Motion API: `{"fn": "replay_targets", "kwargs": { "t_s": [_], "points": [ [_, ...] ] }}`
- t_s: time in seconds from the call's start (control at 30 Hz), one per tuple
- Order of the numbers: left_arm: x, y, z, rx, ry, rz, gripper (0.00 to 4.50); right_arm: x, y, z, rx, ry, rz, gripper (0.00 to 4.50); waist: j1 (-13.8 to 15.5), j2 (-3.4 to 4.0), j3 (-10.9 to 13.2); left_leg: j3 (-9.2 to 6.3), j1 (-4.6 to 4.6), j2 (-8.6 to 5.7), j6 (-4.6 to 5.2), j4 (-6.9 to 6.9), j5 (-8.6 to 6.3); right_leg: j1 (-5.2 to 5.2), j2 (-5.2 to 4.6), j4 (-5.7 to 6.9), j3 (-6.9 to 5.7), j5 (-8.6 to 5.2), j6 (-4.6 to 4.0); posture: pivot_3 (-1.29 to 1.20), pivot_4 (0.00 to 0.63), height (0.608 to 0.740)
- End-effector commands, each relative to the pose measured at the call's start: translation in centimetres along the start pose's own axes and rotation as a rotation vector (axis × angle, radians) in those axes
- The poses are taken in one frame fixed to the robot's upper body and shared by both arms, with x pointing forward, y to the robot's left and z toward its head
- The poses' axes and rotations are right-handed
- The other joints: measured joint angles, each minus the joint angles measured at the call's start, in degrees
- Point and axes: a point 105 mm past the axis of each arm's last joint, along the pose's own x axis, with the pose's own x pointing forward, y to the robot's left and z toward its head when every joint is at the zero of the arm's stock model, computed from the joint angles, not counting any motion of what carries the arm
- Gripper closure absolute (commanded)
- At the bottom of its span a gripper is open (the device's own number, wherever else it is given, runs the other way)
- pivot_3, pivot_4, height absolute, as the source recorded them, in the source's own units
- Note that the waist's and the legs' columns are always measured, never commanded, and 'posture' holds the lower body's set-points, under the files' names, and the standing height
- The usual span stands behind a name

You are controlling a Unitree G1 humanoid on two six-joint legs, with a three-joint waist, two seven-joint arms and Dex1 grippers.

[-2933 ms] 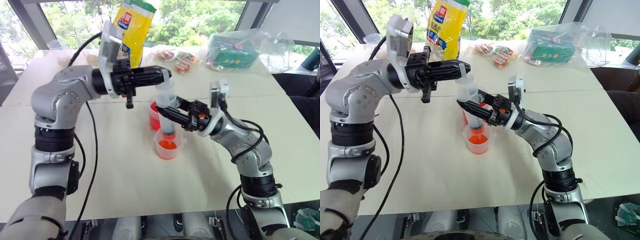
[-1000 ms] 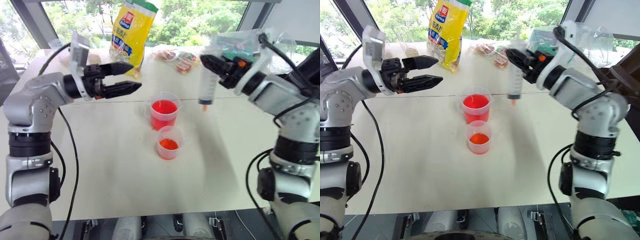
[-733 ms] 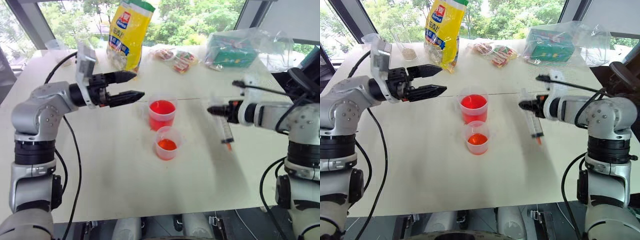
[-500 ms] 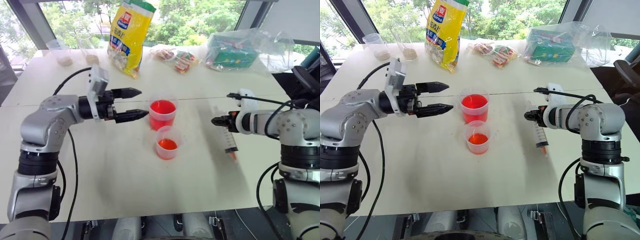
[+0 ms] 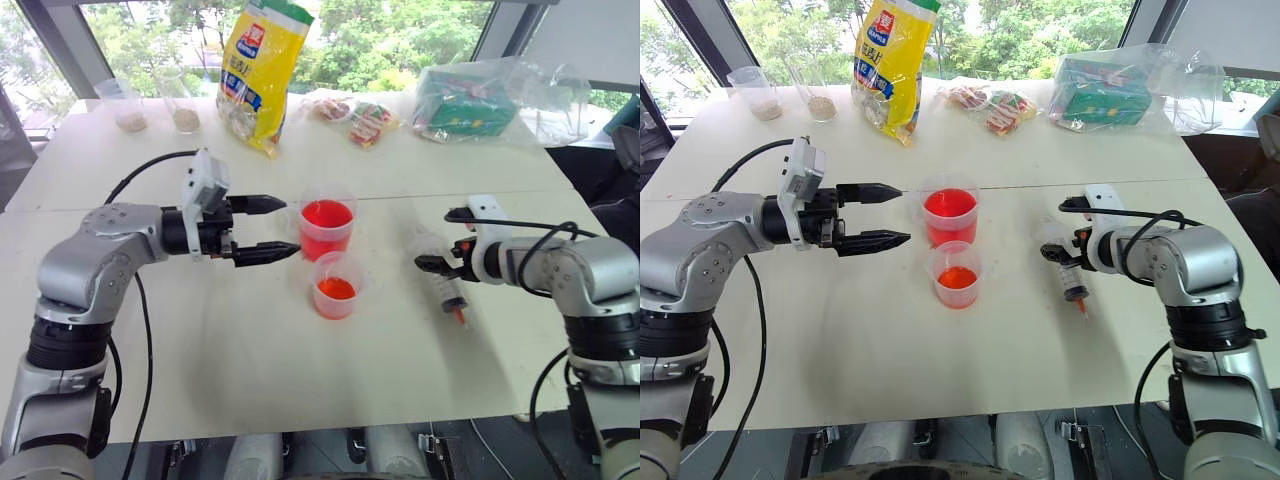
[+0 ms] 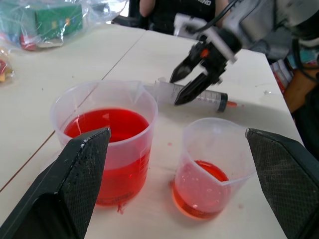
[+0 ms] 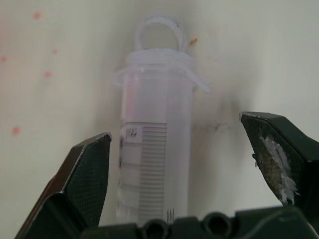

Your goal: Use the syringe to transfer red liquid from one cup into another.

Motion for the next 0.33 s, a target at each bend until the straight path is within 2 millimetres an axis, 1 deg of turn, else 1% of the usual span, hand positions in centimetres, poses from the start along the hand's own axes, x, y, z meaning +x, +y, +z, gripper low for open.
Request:
{"fn": "replay_targets", "kwargs": {
  "t_s": [0.03,0.07,0.17,0.27,0.33],
  "points": [
    [-0.4,-0.4,1.4,0.046,-0.017,-0.004,0.0,-3.4,0.6,2.2,-0.071,-0.106,0.053,0.02,0.0,-0.01,0.0,-0.01,0.0,0.01,0.0,0.0,0.0,0.01,0.02,-0.01,0.0,0.0,0.0,0.0,0.15,0.74],
    [-0.5,-0.4,1.4,0.045,-0.015,0.001,0.0,-4.4,1.0,2.5,-0.096,-0.127,0.086,0.02,0.0,0.0,0.0,-0.01,0.0,0.02,0.0,0.0,0.0,0.01,0.02,-0.01,-0.01,0.0,0.0,0.0,0.15,0.74],
    [-0.7,-0.4,1.4,0.041,-0.008,0.01,0.0,-6.5,2.2,2.8,-0.16,-0.17,0.161,0.02,0.1,-0.02,0.0,-0.04,0.0,0.02,0.0,0.0,0.0,0.03,0.01,-0.03,-0.02,-0.01,0.01,0.0,0.15,0.74],
    [-1.0,-0.8,1.1,0.034,0.01,0.016,0.0,-9.5,3.9,2.1,-0.221,-0.17,0.284,0.02,0.2,-0.03,0.0,-0.04,-0.01,0.02,0.0,0.0,-0.01,0.03,0.0,-0.05,-0.02,-0.02,0.01,0.0,0.15,0.74],
    [-1.2,-0.9,1.0,0.028,0.023,0.018,0.0,-10.4,4.4,1.6,-0.256,-0.157,0.319,0.02,0.2,-0.03,0.0,-0.03,0.0,0.02,0.01,-0.01,-0.01,0.03,-0.01,-0.06,-0.01,-0.02,0.02,0.0,0.15,0.74]
  ]
}}
